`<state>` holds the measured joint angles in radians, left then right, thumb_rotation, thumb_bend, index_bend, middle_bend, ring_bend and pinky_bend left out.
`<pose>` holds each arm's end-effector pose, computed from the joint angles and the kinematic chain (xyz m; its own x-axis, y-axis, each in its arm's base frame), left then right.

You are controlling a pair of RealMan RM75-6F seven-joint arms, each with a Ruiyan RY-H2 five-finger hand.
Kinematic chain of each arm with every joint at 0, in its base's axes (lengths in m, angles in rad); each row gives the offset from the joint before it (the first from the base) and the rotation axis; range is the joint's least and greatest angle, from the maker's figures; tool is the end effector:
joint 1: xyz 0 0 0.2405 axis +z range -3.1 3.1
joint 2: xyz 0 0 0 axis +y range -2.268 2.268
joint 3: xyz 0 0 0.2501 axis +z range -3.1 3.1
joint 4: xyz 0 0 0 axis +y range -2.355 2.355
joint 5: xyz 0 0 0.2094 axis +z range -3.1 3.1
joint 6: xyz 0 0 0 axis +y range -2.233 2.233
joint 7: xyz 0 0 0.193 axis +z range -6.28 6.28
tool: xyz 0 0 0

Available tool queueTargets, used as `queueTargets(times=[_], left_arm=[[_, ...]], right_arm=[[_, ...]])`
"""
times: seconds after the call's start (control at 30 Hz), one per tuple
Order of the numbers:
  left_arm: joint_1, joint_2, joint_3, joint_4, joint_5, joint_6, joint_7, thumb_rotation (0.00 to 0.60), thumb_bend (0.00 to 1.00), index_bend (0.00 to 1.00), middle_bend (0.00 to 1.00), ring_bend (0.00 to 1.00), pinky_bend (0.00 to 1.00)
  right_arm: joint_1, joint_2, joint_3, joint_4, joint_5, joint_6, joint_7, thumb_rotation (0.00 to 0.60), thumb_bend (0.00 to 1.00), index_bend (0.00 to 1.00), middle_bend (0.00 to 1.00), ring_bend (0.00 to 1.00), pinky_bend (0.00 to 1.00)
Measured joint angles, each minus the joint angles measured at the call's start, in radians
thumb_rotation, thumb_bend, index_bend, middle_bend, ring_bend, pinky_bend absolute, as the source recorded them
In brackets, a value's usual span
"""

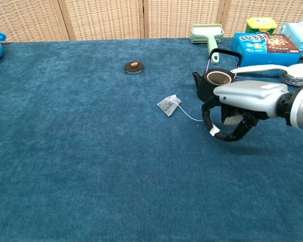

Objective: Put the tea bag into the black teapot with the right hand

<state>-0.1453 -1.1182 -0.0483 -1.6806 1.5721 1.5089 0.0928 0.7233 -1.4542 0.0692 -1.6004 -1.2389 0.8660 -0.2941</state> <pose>-0.2624 0.2436 0.1499 0.4196 -0.0481 0.9064 0.8958 -0.1390 -0.4221 -0.1357 -0.3358 -0.0491 0.5212 -0.3782 0.7650 -0.8053 -0.5146 0.2942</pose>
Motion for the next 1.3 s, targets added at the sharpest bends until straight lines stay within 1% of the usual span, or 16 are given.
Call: queueTargets(times=[0.27, 0.43, 0.6, 0.73, 1.03, 1.3], left_arm=[[0.003, -0.001, 0.005, -0.004, 0.008, 0.004, -0.001, 0.600, 0.29, 0.14, 0.12, 0.03, 0.14], [0.009, -0.002, 0.010, -0.008, 0.015, 0.010, -0.003, 0.600, 0.29, 0.14, 0.12, 0.03, 0.14], [0.015, -0.003, 0.016, -0.011, 0.020, 0.017, -0.006, 0.600, 0.29, 0.14, 0.12, 0.03, 0.14], [0.020, -0.004, 0.019, -0.012, 0.025, 0.023, -0.008, 0.600, 0.29, 0.14, 0.12, 0.03, 0.14], [0.033, -0.009, 0.029, -0.008, 0.030, 0.032, -0.018, 0.600, 0.29, 0.14, 0.12, 0.03, 0.14], [0.042, -0.014, 0.034, 0.003, 0.025, 0.033, -0.025, 0.600, 0.29, 0.14, 0.12, 0.03, 0.14]], right_arm=[[-0.007, 0.093, 0.029, -0.092, -0.051, 0.025, 0.097, 0.600, 0.53, 0.53, 1.00, 1.00, 1.00], [-0.007, 0.172, 0.059, -0.153, -0.075, 0.033, 0.177, 0.600, 0.53, 0.53, 1.00, 1.00, 1.00], [-0.007, 0.233, 0.086, -0.199, -0.090, 0.039, 0.233, 0.600, 0.52, 0.53, 1.00, 1.00, 1.00], [-0.002, 0.288, 0.113, -0.234, -0.096, 0.033, 0.306, 0.600, 0.52, 0.53, 1.00, 1.00, 1.00], [0.009, 0.371, 0.161, -0.269, -0.108, 0.014, 0.468, 0.600, 0.52, 0.53, 1.00, 1.00, 1.00], [0.024, 0.421, 0.206, -0.259, -0.103, -0.001, 0.579, 0.600, 0.52, 0.53, 1.00, 1.00, 1.00]])
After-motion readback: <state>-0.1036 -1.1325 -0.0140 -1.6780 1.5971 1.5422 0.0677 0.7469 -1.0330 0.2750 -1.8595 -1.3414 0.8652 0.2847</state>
